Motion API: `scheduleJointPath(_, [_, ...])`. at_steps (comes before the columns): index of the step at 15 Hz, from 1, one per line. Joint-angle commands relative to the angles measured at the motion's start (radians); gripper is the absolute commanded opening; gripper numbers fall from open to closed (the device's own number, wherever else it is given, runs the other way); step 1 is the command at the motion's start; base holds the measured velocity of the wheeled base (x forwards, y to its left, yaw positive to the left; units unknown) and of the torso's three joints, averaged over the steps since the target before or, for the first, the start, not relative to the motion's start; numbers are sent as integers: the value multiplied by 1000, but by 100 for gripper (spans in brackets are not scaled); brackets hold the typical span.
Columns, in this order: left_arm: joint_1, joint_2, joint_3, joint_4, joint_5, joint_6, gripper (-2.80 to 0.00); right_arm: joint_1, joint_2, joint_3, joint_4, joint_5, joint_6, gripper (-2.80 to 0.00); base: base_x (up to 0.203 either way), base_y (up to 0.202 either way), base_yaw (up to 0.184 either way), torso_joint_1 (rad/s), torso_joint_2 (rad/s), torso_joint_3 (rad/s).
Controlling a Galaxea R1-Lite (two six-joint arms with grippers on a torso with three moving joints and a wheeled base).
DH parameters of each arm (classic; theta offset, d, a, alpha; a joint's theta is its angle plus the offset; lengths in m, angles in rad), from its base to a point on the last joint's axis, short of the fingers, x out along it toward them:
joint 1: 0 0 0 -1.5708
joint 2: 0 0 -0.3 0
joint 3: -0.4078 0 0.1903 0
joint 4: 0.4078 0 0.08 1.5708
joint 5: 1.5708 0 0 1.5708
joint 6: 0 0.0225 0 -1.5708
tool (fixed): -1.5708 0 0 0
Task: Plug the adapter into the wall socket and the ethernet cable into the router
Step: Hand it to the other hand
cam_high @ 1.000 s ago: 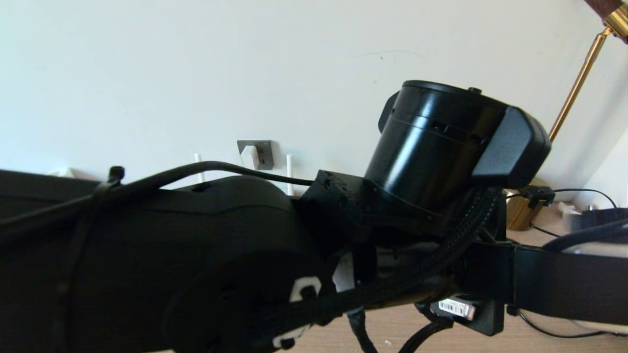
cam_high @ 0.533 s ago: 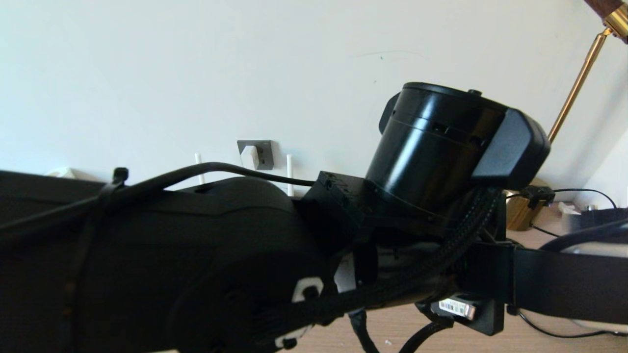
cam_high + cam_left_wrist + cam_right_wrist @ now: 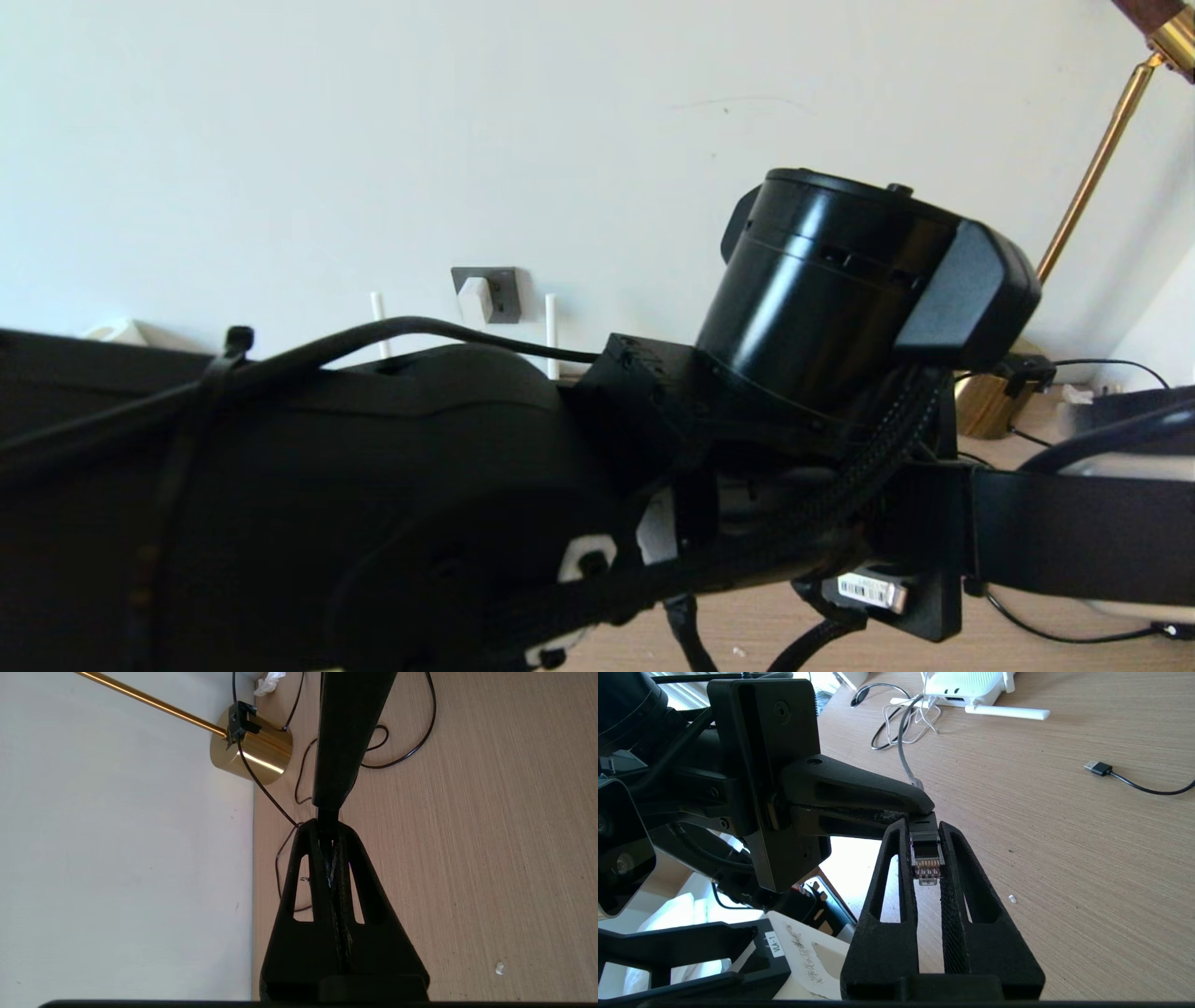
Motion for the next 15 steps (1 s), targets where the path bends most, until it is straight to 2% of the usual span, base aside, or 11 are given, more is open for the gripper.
scheduleJointPath(1, [-1, -5, 9, 1, 0, 2, -280, 2, -3, 0, -4, 4, 3, -280, 0, 0, 0, 0, 0, 0])
scheduleJointPath(2, [-1, -5, 17, -5, 1, 1, 0, 2, -3, 0, -4, 3, 5, -280, 0, 0, 0, 0, 0, 0])
scheduleJointPath(4, [-1, -3, 21, -56, 1, 1, 0, 1, -5, 3, -1, 1, 16, -280, 0, 0, 0, 0, 0, 0])
scheduleJointPath(7, [3, -60, 64, -118, 5, 22, 0, -1, -41, 0, -2, -14, 134, -280, 0, 0, 0, 0, 0, 0])
scheduleJointPath(8, [3, -84, 72, -158, 3, 46, 0, -1, -73, -1, 1, -30, 186, -280, 0, 0, 0, 0, 0, 0])
scheduleJointPath(11, [3, -173, 216, -300, -5, 139, 0, -1, -112, -78, 41, -59, 453, -280, 0, 0, 0, 0, 0, 0])
scheduleJointPath(13, [2, -219, 355, -488, -52, 195, 0, 0, -95, -164, 136, -53, 573, -280, 0, 0, 0, 0, 0, 0])
scheduleJointPath(15, [1, -237, 450, -677, -178, 277, 0, 1, -67, -248, 205, -19, 649, -280, 0, 0, 0, 0, 0, 0])
